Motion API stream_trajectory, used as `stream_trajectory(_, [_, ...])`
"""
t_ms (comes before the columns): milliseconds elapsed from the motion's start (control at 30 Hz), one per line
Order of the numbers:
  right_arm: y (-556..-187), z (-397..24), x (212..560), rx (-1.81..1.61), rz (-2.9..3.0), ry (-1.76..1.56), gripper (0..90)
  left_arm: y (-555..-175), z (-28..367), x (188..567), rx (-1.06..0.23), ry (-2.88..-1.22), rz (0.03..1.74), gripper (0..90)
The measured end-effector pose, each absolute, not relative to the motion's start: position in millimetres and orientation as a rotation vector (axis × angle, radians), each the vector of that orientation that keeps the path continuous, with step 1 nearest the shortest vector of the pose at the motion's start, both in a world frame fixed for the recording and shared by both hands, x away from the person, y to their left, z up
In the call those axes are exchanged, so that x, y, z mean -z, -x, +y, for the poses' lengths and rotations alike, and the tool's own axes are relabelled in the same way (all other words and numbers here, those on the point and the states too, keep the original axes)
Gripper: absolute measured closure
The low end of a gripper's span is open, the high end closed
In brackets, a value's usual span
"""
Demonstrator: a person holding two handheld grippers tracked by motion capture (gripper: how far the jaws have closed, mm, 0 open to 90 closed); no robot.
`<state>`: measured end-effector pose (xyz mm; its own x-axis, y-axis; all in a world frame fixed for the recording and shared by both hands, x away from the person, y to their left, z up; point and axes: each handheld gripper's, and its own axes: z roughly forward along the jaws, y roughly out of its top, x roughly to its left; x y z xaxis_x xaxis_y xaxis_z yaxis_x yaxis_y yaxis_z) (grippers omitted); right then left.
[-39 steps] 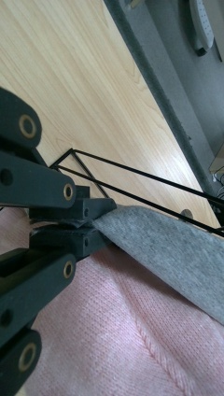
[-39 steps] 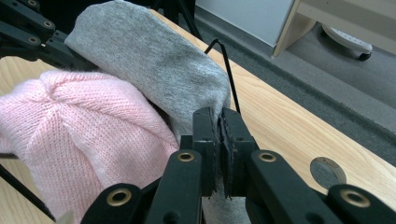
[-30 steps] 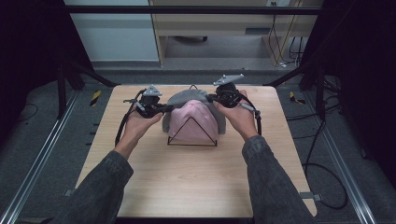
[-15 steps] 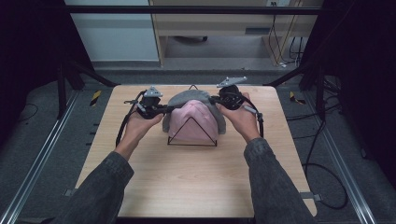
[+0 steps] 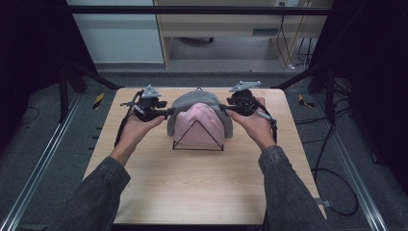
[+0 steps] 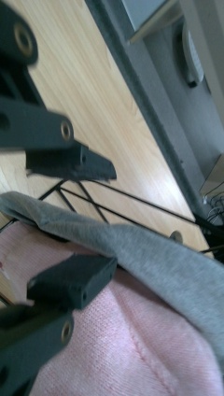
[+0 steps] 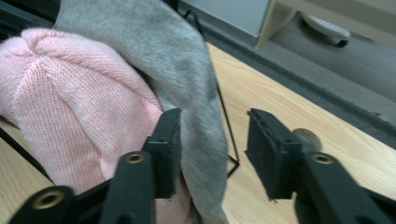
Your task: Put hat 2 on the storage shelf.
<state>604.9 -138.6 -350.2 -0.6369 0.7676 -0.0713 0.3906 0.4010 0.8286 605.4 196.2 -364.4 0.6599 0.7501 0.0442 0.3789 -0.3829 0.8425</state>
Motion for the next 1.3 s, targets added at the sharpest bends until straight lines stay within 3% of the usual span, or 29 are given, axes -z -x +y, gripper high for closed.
stream_trajectory(267, [-579, -157, 326, -1.118, 2.126, -1.013, 27.5, -581, 217, 338, -0.525, -2.055, 0.855, 18.1])
stream_trajectory(600, [-538, -183, 326, -1.103, 2.041, -1.019, 11.3, -538, 250, 348, -0.492, -2.134, 0.846, 9.2])
stream_trajectory(867, [-514, -201, 363, -1.055, 2.059, -1.037, 8.5, -514, 271, 380, -0.478, -2.137, 0.87, 6.6])
stream_trajectory(1300, [-498, -204, 433, -0.92, 2.233, -1.145, 13.8, -507, 285, 442, -0.395, -2.275, 0.911, 6.8])
